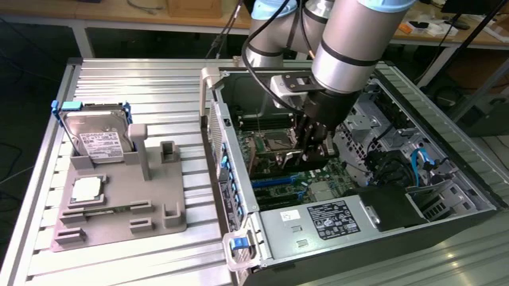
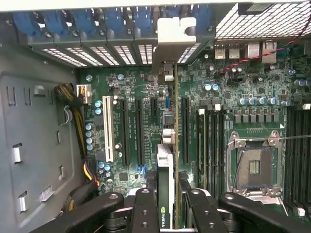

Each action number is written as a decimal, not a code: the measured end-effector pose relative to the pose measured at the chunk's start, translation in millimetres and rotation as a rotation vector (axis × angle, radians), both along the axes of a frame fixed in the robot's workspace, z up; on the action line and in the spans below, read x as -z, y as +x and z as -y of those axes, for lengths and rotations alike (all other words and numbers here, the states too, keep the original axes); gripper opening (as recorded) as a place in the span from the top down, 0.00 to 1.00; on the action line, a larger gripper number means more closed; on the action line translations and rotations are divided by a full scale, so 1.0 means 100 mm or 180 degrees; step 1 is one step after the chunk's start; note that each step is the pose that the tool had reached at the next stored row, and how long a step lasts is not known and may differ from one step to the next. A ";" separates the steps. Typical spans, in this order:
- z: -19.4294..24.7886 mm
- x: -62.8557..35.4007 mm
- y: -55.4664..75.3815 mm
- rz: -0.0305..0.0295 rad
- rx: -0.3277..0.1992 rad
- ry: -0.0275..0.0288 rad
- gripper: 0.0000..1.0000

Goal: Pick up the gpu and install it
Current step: 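Insert the gpu into the slot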

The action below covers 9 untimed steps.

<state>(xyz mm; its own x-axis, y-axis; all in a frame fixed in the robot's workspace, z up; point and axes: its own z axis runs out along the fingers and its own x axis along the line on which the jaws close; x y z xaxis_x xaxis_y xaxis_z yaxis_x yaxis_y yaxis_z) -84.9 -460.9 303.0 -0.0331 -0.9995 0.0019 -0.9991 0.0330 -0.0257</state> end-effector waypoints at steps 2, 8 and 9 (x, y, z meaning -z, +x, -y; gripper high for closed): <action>0.000 0.027 -0.02 0.0007 0.0000 0.0000 0.73; 0.000 0.144 -0.07 0.0007 0.0000 0.0000 0.73; 0.000 0.159 -0.07 0.0007 0.0000 0.0000 0.73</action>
<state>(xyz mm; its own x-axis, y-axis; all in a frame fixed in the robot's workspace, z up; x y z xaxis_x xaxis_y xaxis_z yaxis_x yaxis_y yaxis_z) -92.1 -460.9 287.0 -0.0331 -0.9995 0.0018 -0.9991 0.0330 -0.0280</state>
